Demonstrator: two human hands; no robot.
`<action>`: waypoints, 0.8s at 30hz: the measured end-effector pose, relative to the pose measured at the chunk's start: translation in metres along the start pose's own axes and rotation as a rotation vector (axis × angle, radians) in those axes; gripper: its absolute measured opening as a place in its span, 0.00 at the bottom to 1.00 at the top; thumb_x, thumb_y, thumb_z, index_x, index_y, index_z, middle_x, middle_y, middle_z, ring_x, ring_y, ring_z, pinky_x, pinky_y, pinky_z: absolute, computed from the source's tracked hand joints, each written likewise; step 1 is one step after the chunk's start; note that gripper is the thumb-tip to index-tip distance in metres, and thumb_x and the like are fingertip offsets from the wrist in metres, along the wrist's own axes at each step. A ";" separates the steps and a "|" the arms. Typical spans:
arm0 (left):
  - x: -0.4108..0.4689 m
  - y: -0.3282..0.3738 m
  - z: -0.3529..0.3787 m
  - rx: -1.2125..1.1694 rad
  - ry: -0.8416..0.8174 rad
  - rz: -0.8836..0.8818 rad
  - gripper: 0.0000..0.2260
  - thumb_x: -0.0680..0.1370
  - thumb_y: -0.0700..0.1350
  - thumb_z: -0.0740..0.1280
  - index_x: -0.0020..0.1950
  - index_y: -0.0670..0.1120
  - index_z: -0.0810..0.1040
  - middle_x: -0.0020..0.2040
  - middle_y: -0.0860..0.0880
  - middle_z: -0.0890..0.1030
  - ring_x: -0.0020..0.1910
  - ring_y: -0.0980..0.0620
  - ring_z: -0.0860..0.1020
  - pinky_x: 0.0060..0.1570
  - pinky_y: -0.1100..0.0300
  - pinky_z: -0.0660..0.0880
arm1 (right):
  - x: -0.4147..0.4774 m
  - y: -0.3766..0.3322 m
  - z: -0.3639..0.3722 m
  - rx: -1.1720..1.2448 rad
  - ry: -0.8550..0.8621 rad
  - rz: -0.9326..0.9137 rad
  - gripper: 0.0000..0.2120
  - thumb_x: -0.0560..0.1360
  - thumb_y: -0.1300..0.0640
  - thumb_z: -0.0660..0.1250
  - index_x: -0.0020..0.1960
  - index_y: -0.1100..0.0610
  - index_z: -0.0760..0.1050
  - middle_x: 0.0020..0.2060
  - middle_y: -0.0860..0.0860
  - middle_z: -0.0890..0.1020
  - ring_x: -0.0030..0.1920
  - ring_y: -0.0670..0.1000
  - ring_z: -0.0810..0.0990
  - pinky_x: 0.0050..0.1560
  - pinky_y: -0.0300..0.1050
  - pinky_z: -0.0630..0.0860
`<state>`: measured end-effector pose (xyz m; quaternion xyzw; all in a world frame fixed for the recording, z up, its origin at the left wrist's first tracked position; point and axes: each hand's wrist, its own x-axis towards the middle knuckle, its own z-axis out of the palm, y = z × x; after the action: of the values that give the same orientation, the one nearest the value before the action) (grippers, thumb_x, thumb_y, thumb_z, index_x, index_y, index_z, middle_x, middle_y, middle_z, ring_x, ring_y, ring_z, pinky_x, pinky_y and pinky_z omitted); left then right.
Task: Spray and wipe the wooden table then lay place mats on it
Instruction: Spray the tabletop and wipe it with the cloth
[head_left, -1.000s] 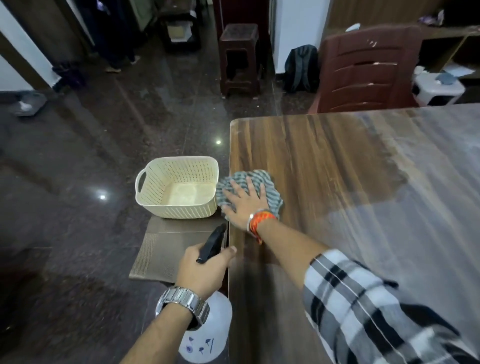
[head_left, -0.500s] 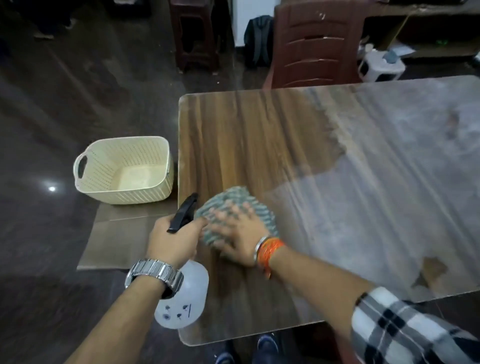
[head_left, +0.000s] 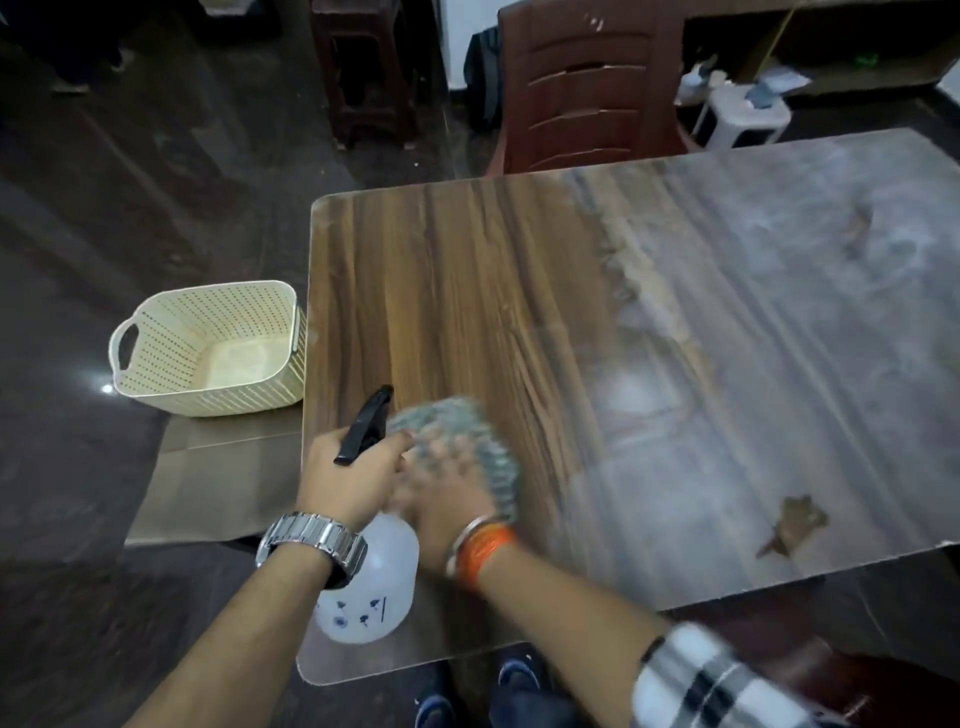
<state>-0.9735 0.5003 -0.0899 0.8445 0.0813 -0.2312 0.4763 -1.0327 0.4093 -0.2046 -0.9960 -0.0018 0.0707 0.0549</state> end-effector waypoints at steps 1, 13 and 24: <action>-0.004 0.002 0.003 0.055 -0.029 0.007 0.15 0.70 0.50 0.76 0.37 0.38 0.82 0.34 0.39 0.85 0.22 0.47 0.74 0.30 0.57 0.73 | -0.007 -0.030 0.006 -0.063 -0.015 -0.113 0.31 0.67 0.34 0.63 0.66 0.45 0.72 0.64 0.49 0.77 0.69 0.56 0.69 0.71 0.63 0.60; -0.069 -0.042 -0.016 0.201 -0.178 0.038 0.15 0.72 0.48 0.75 0.33 0.45 0.71 0.26 0.47 0.70 0.24 0.50 0.69 0.28 0.60 0.65 | -0.151 0.120 0.031 0.234 0.166 1.145 0.32 0.73 0.35 0.44 0.75 0.41 0.58 0.77 0.47 0.58 0.76 0.62 0.50 0.71 0.66 0.40; -0.087 -0.089 -0.089 0.266 -0.027 0.063 0.16 0.69 0.50 0.75 0.40 0.35 0.80 0.31 0.39 0.82 0.28 0.45 0.75 0.32 0.58 0.71 | -0.060 -0.147 0.019 0.204 -0.030 -0.075 0.26 0.78 0.47 0.56 0.74 0.52 0.62 0.72 0.53 0.68 0.77 0.60 0.47 0.72 0.66 0.38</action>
<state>-1.0534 0.6300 -0.0781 0.8992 0.0168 -0.2359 0.3681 -1.0939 0.5564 -0.1988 -0.9833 -0.0329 0.0834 0.1586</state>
